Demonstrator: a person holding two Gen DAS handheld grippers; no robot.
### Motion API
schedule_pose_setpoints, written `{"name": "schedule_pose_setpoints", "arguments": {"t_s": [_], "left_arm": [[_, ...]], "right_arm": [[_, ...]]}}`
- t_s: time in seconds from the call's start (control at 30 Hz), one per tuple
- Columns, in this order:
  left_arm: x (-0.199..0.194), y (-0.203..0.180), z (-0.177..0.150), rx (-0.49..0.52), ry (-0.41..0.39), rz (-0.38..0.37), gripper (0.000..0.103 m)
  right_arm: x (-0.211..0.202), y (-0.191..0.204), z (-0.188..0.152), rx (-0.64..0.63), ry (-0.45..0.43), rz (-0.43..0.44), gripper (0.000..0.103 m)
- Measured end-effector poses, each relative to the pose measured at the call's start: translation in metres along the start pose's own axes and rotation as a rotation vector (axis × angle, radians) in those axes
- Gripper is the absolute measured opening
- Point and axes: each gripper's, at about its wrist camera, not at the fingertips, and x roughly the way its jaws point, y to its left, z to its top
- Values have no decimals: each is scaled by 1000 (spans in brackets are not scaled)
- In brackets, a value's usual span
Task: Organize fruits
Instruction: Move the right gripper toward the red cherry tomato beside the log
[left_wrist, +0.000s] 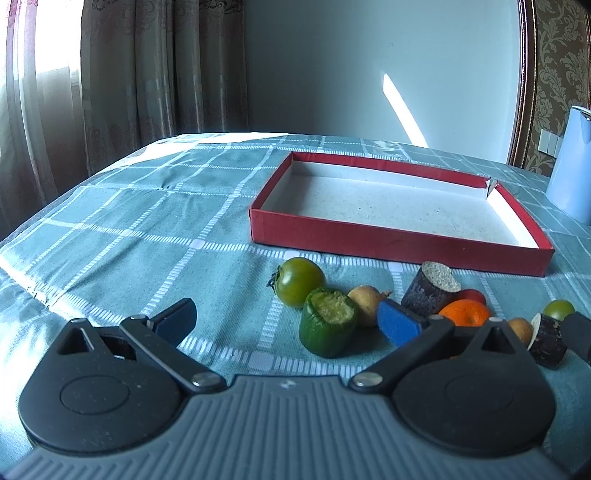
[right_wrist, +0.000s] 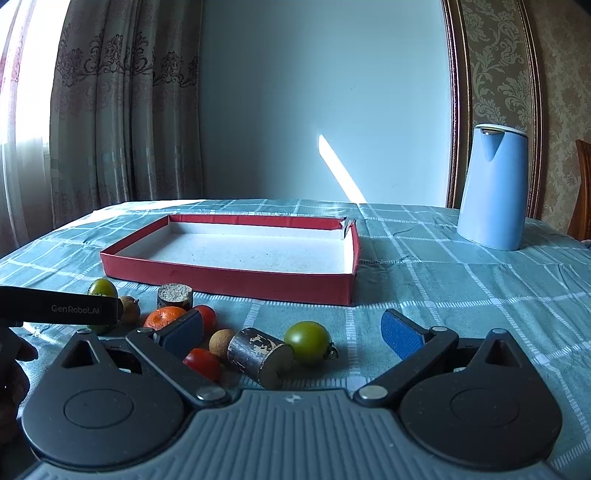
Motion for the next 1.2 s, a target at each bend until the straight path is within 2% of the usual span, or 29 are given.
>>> {"name": "schedule_pose_setpoints", "arguments": {"t_s": [0.17,0.47,0.63,0.93,1.2], "left_arm": [[3,-1,-1,1,15,1,103],[2,-3,-3,14,17,-24,103],[-1,-1,-4,2,9,-40,103],[-1,1,-4,-16,-2,-40,103],[1,1,-4,-21,6,-40,103]], "right_arm": [[0,-1,1,5,0,2,103],[1,-4,-1,18,20,65,103],[-1,-4,-3,-25,27,49,103],[-15,-14,-8,-73,-12,150,103],[-16,-12,-9,-90,-9,185,103]]}}
